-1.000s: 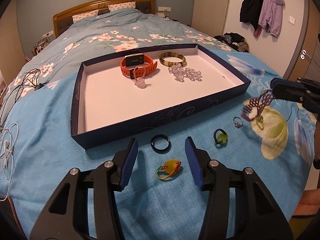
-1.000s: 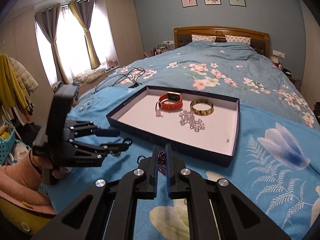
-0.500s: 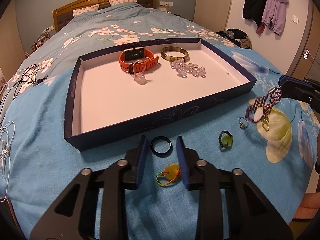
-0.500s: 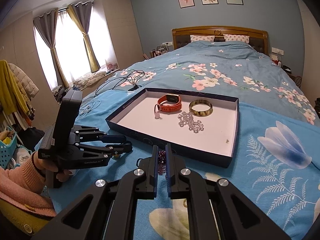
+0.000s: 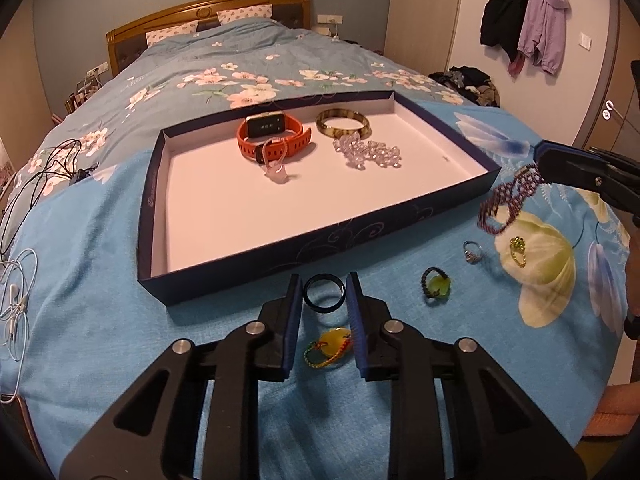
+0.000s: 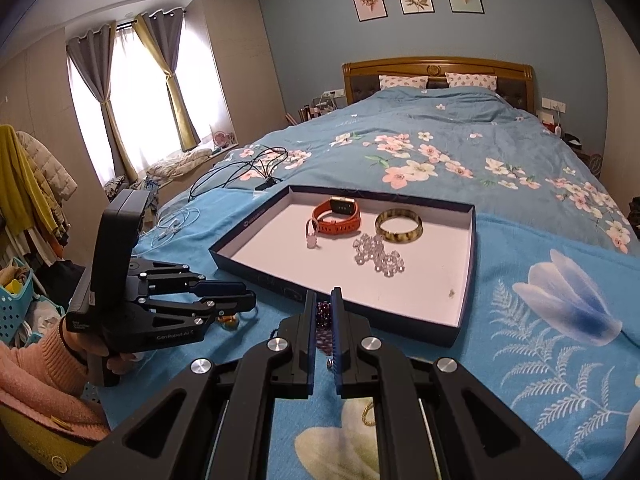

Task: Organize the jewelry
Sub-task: 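Carry the black ring with the left tool toward the tray while the right tool carries the purple bracelet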

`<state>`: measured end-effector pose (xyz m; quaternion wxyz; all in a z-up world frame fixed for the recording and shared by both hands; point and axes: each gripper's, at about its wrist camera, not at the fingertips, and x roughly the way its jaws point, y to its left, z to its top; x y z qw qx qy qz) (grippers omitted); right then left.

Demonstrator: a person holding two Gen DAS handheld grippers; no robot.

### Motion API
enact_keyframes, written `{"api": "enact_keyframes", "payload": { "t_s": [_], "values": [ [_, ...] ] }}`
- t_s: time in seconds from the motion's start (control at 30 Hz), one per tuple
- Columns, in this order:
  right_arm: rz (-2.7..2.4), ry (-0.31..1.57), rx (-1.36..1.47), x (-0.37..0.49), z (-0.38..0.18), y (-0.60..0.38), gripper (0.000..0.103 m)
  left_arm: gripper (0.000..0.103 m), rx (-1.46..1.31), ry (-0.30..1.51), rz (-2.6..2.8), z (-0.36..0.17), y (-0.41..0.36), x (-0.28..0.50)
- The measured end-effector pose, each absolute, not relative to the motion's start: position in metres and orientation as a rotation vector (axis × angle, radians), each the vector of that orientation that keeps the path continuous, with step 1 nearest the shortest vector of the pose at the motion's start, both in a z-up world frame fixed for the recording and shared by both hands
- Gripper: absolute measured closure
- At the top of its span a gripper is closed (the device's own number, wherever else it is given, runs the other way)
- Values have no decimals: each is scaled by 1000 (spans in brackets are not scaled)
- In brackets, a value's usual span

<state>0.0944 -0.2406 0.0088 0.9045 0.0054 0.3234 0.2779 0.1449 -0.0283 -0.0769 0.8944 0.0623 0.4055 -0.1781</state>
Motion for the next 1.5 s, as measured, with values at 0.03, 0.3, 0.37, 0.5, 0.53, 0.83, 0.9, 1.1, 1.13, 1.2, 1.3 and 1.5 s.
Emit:
{"api": "enact_keyframes", "payload": {
  "t_s": [0.03, 0.3, 0.37, 0.5, 0.53, 0.83, 0.9, 1.1, 1.13, 1.2, 1.3, 1.5],
  "values": [
    [574, 664, 10, 95, 10, -241, 98, 81, 124, 835, -371, -74, -28, 144],
    [577, 633, -10, 104, 18, -236, 98, 81, 111, 771, -387, -51, -27, 139],
    [576, 627, -14, 107, 21, -236, 98, 81, 109, 762, -385, -47, -27, 141],
    [574, 613, -24, 114, 25, -234, 98, 81, 99, 750, -382, -39, -26, 146],
    [573, 608, -26, 116, 27, -234, 98, 81, 97, 747, -383, -39, -25, 146],
    [571, 609, -30, 137, 28, -232, 98, 81, 83, 748, -374, -36, -24, 163],
    [568, 611, -33, 140, 28, -231, 98, 81, 84, 749, -374, -36, -25, 166],
    [565, 625, -25, 151, 25, -228, 98, 81, 88, 751, -370, -36, -27, 175],
    [567, 628, -22, 152, 24, -229, 98, 81, 89, 750, -369, -36, -28, 178],
    [566, 633, -22, 153, 23, -227, 98, 81, 89, 751, -366, -36, -29, 183],
    [568, 642, -19, 157, 20, -225, 98, 81, 88, 754, -362, -37, -31, 190],
    [570, 659, -18, 166, 17, -222, 98, 81, 88, 758, -357, -39, -32, 196]
  ]
}}
